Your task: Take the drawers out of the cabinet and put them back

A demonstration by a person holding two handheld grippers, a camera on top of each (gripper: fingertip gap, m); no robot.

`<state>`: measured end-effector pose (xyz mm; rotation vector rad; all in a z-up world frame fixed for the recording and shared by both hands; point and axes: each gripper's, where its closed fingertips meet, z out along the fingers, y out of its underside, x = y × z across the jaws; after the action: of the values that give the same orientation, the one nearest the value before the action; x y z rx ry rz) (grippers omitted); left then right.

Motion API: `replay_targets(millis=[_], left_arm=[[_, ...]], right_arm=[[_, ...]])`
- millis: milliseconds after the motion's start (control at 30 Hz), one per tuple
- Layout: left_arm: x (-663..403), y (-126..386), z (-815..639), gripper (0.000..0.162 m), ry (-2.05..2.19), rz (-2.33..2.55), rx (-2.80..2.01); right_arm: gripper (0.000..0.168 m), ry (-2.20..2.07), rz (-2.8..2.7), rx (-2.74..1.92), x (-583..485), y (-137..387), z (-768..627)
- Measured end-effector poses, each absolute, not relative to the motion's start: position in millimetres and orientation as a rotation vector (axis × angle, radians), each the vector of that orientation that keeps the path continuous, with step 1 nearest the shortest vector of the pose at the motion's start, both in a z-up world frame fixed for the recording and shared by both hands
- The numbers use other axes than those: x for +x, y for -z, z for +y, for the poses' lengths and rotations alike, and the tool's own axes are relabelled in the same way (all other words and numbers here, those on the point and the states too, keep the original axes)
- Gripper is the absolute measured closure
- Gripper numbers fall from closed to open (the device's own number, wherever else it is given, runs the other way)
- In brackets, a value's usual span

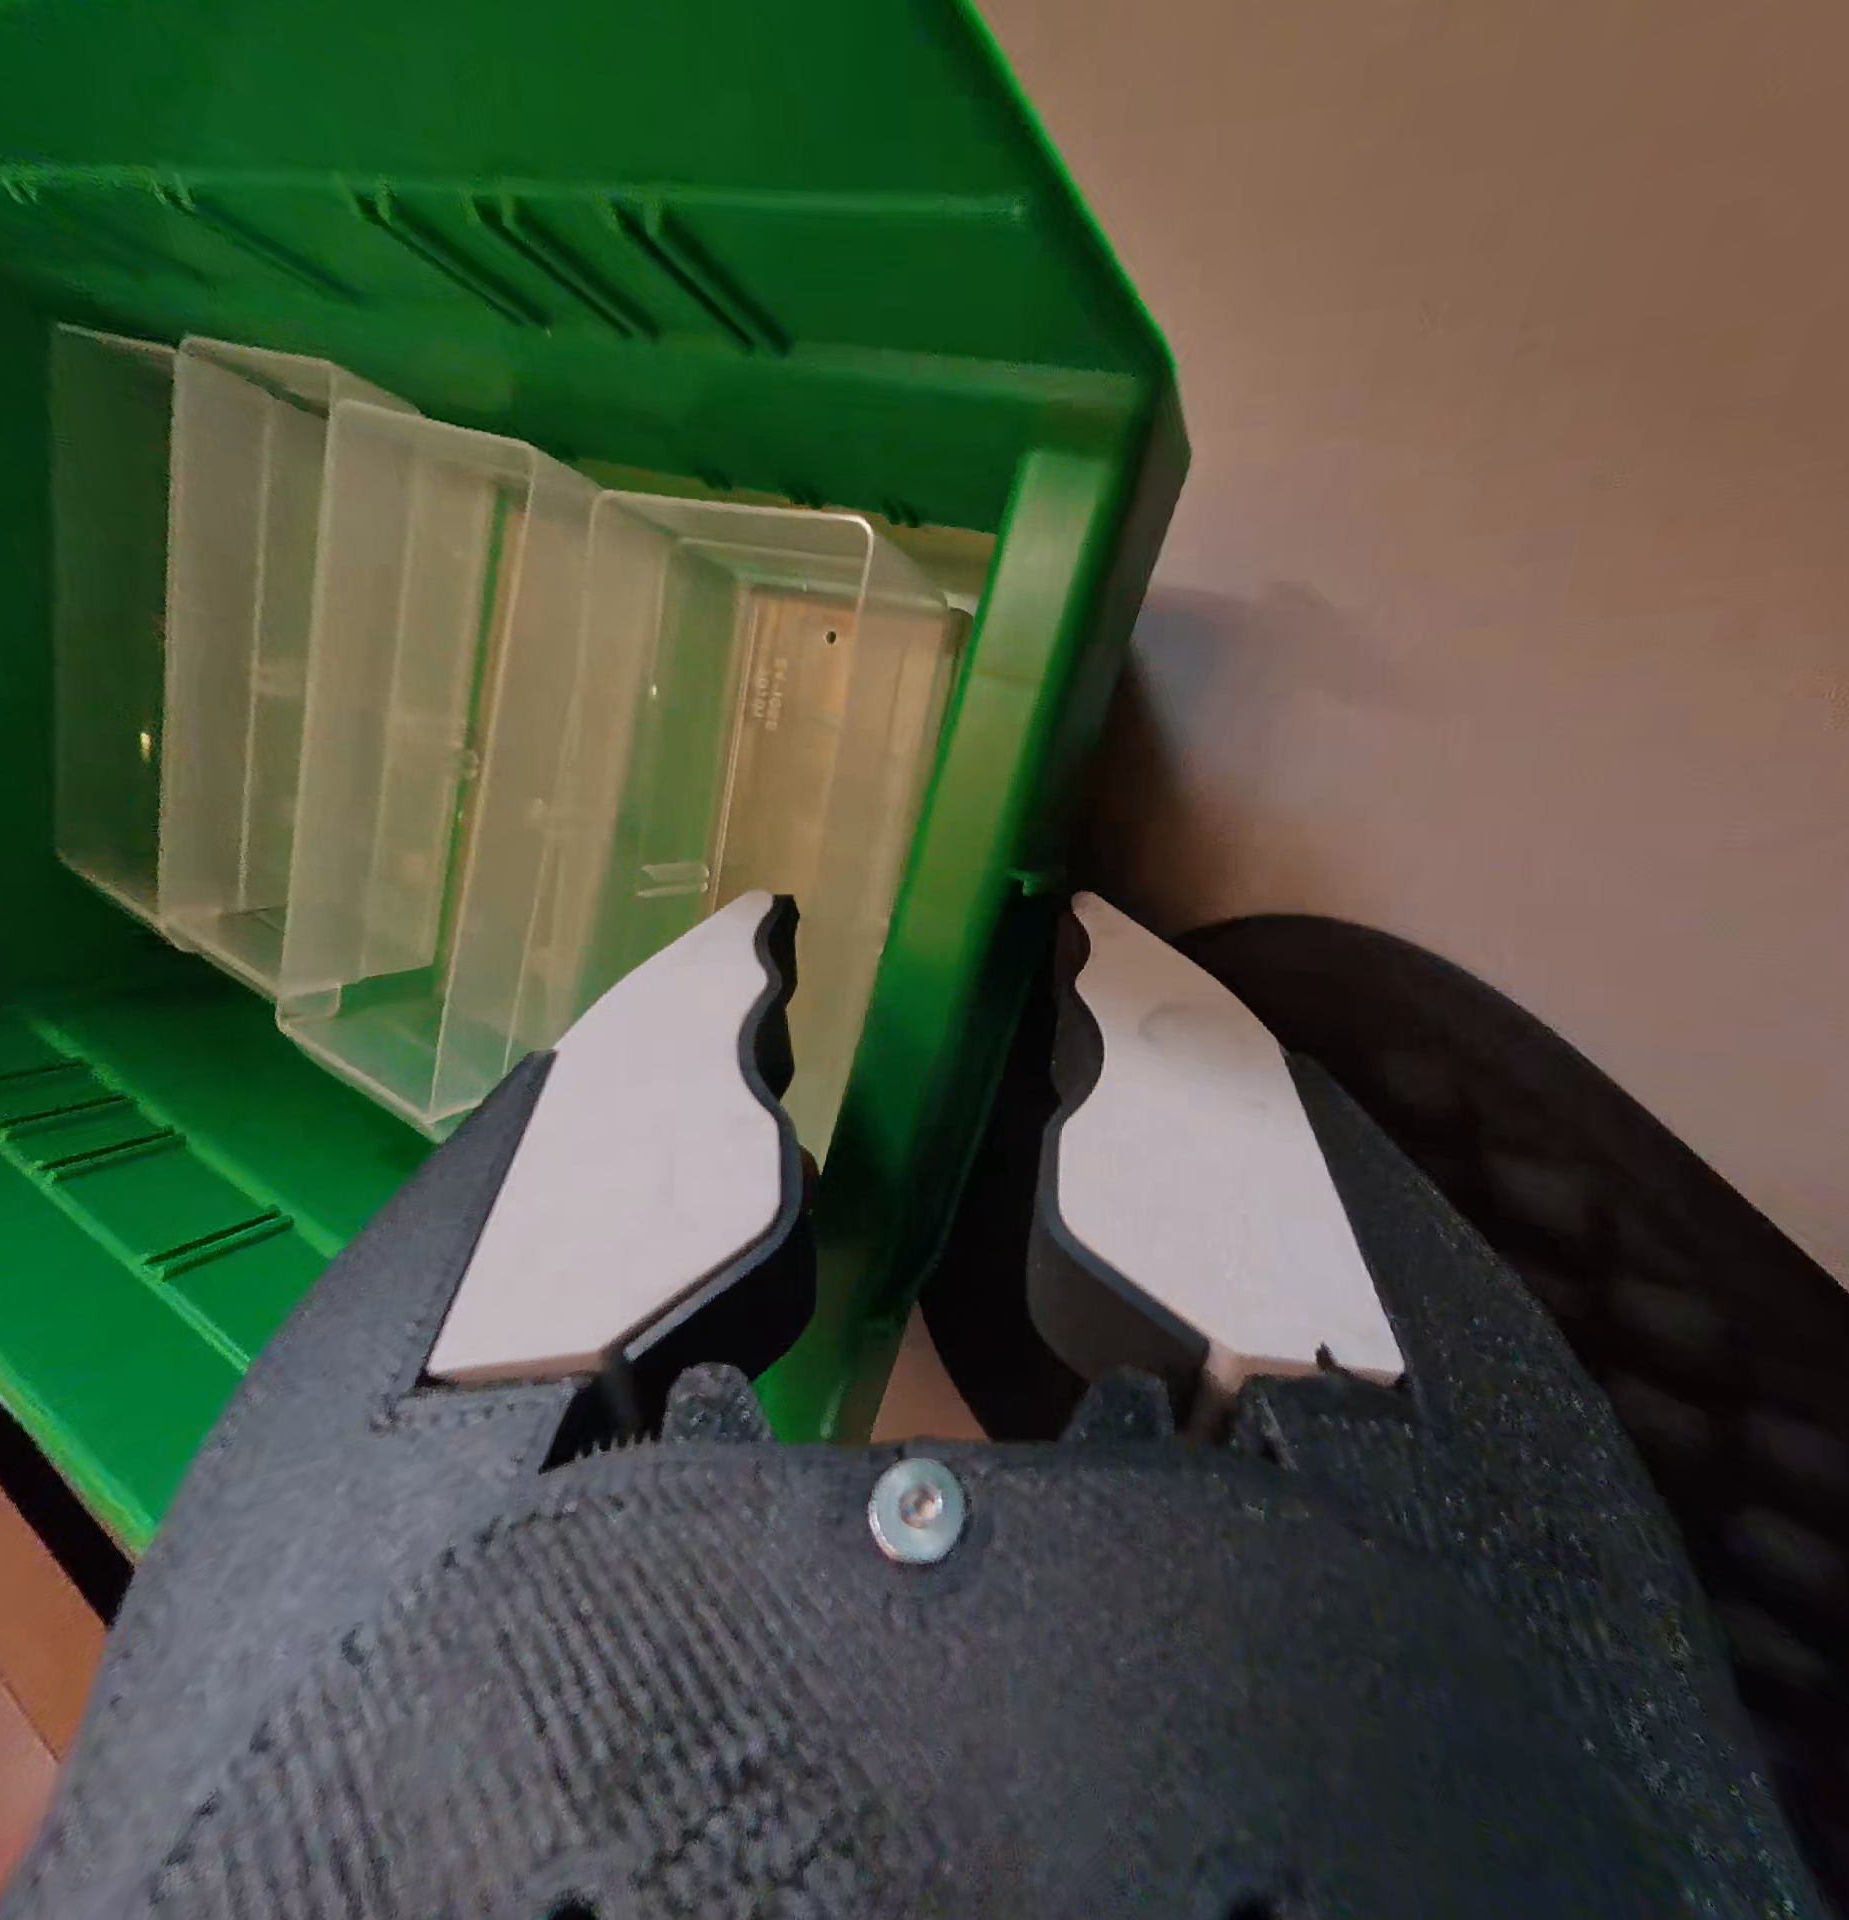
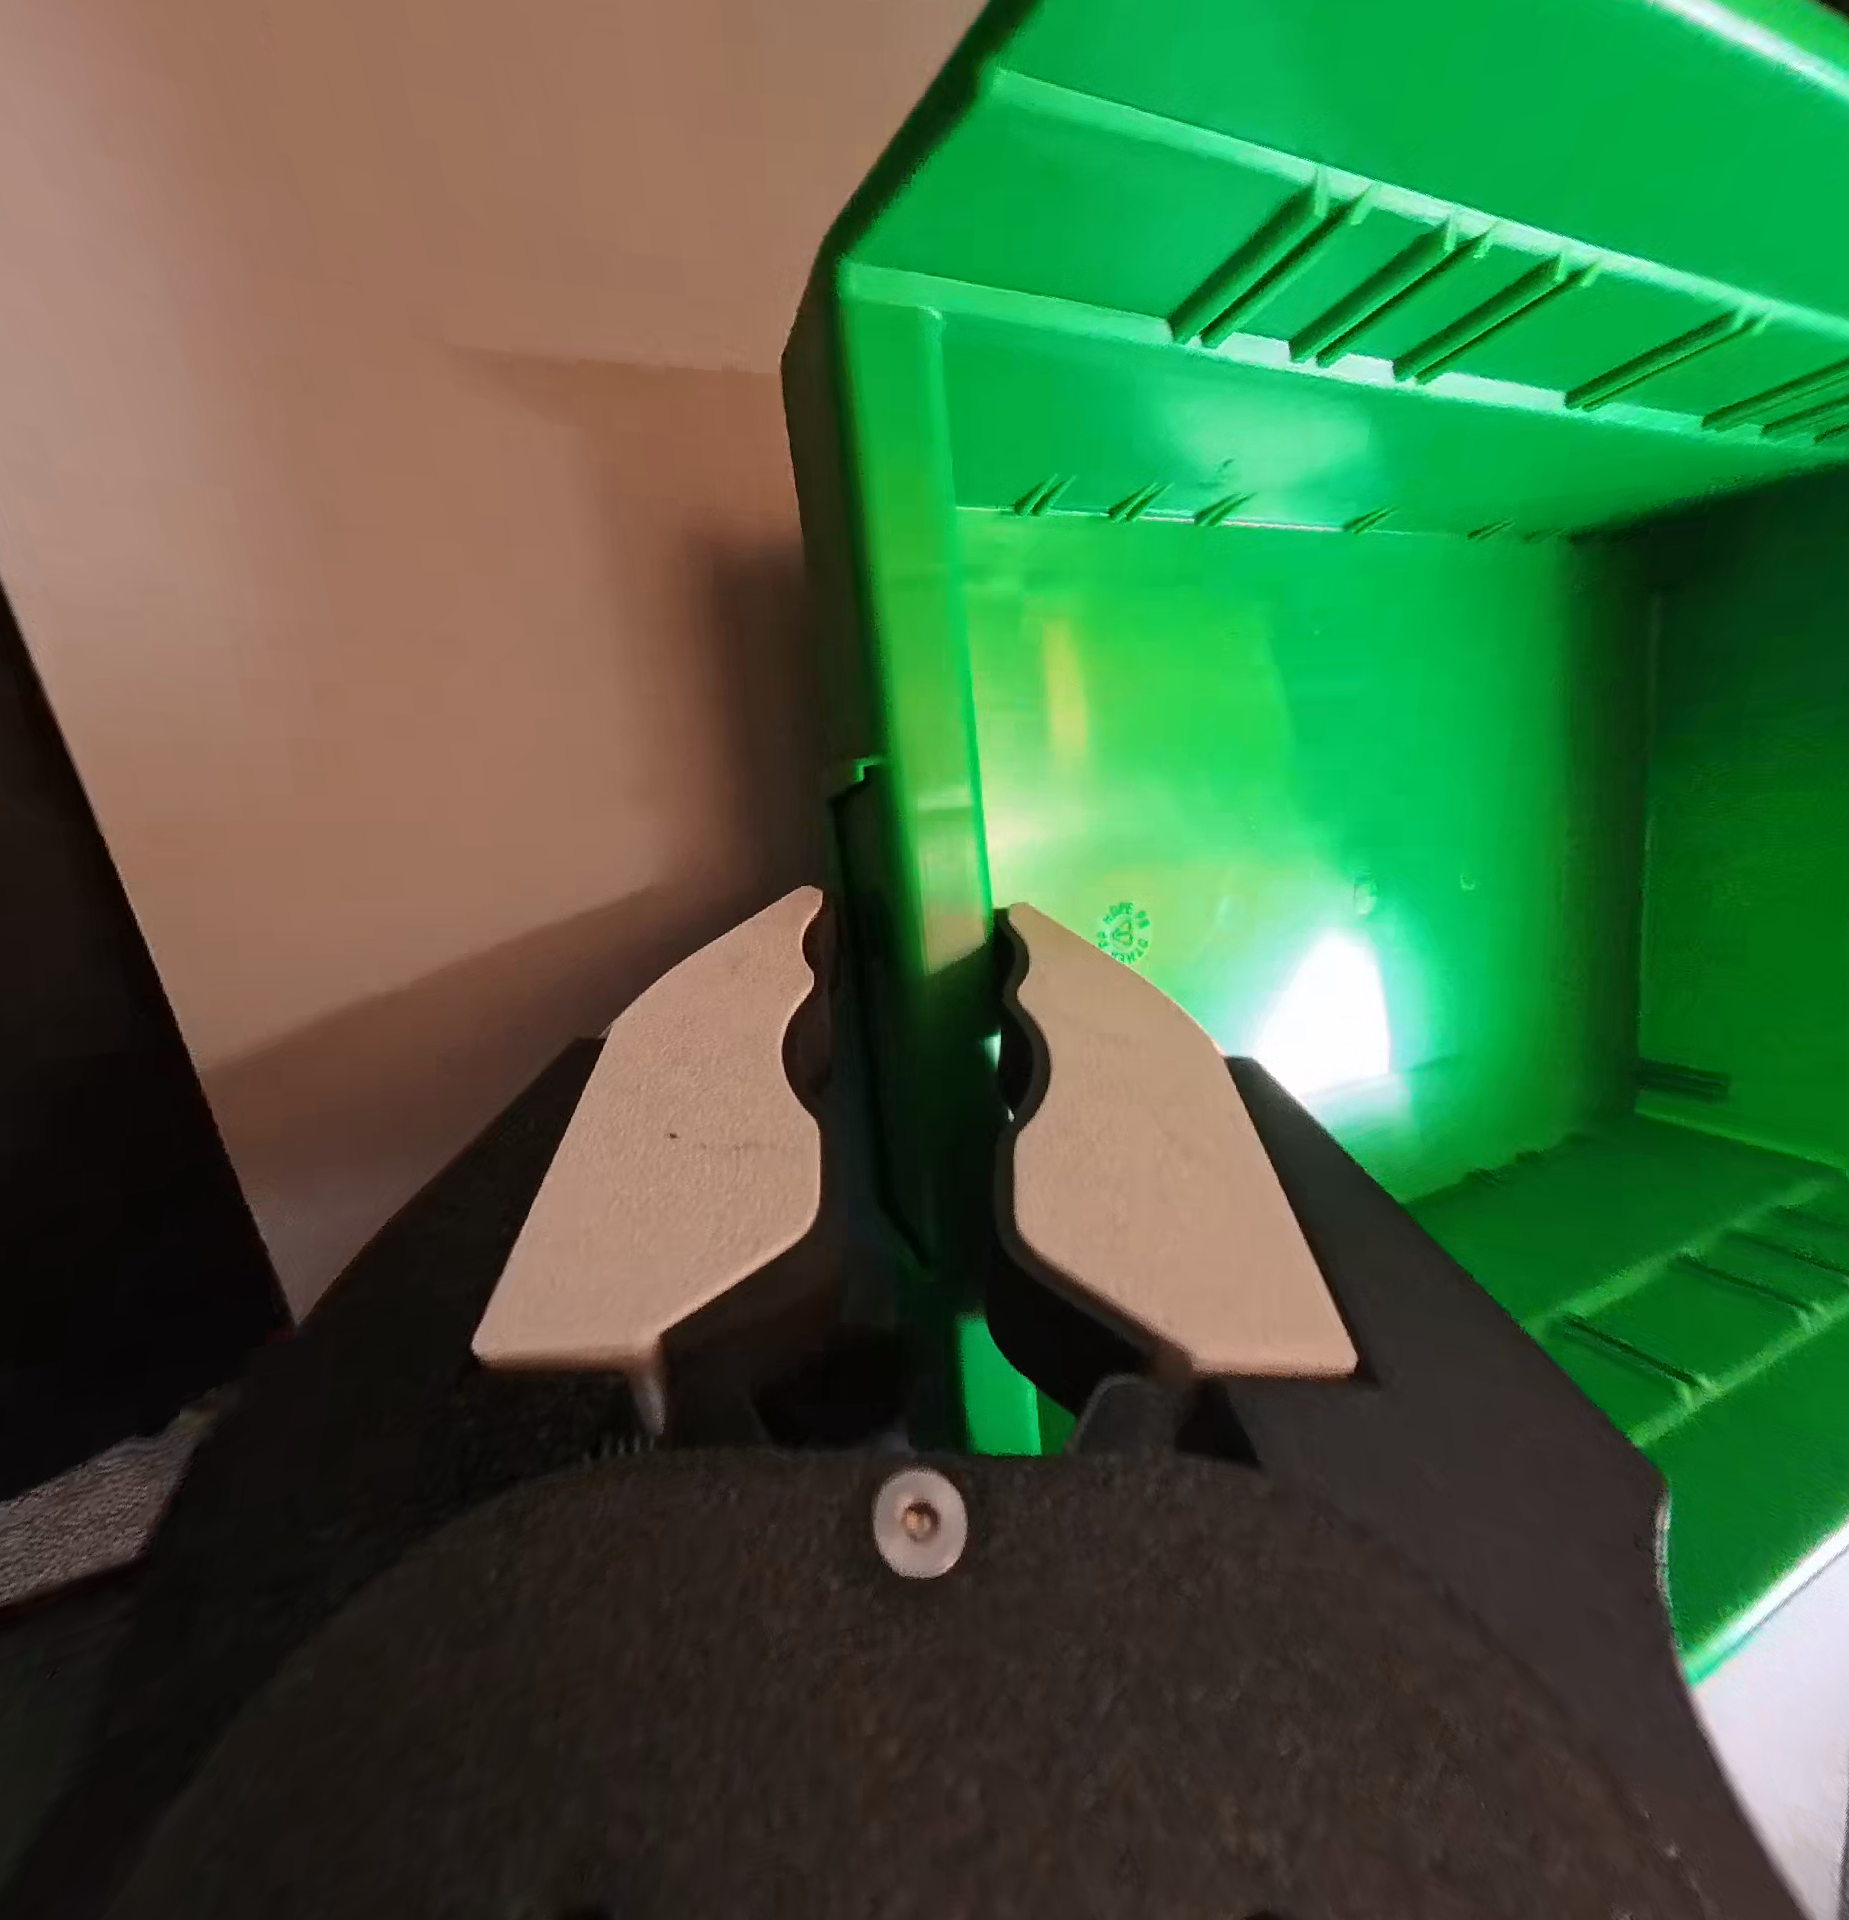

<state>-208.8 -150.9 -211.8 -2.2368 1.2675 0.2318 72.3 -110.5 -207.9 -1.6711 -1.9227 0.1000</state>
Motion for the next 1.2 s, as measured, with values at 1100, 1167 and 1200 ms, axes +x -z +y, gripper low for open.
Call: replay_targets(millis=[1100, 1167, 1200], left_arm=[[-239.9, 210.8, -43.5, 0.131, -0.477, 1.305, -2.184], [-242.3, 211.1, -30.6, 0.131, -0.471, 1.33, -2.178], [-243.3, 211.2, -23.9, 0.131, -0.463, 1.341, -2.175]], right_arm=[[0.139, 0.163, -1.833, -1.806, 205.3, 208.7, 76.9], [0.139, 0.153, -1.831, -1.809, 207.8, 208.8, 93.9], [0.139, 0.145, -1.823, -1.815, 209.3, 208.8, 102.1]])
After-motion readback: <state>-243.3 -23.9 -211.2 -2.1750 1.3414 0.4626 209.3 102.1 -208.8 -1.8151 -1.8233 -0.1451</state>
